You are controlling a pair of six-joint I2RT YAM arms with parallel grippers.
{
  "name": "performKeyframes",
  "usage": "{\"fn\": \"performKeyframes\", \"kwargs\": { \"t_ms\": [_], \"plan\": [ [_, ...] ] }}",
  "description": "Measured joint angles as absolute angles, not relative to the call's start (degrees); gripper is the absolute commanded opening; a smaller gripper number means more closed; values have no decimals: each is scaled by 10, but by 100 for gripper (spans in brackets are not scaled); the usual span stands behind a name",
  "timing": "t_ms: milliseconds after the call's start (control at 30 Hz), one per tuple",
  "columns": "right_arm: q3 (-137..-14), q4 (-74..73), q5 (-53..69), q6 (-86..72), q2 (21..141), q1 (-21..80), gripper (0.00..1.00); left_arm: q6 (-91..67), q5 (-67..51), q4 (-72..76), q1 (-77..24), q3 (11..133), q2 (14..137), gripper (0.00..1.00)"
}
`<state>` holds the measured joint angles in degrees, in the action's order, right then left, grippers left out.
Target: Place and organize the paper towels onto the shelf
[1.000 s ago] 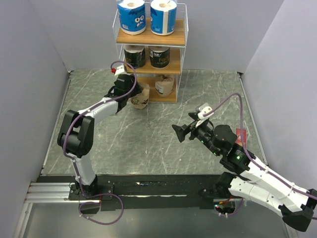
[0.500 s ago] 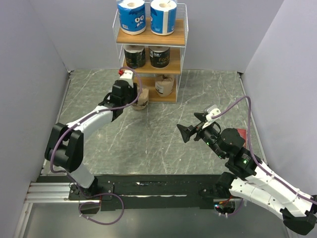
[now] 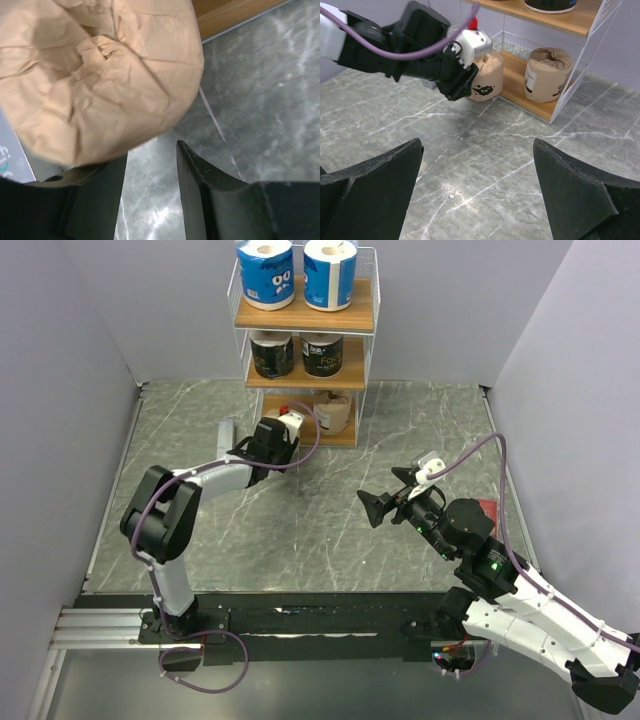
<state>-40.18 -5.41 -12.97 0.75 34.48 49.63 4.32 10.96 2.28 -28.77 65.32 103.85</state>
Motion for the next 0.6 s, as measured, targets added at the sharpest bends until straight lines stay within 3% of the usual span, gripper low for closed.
{"fn": "performKeyframes", "kwargs": {
  "t_ms": [600],
  "plan": [
    [-405, -53, -146, 27, 379, 496, 98, 100, 180, 45, -289, 722, 1120, 52]
  ]
}}
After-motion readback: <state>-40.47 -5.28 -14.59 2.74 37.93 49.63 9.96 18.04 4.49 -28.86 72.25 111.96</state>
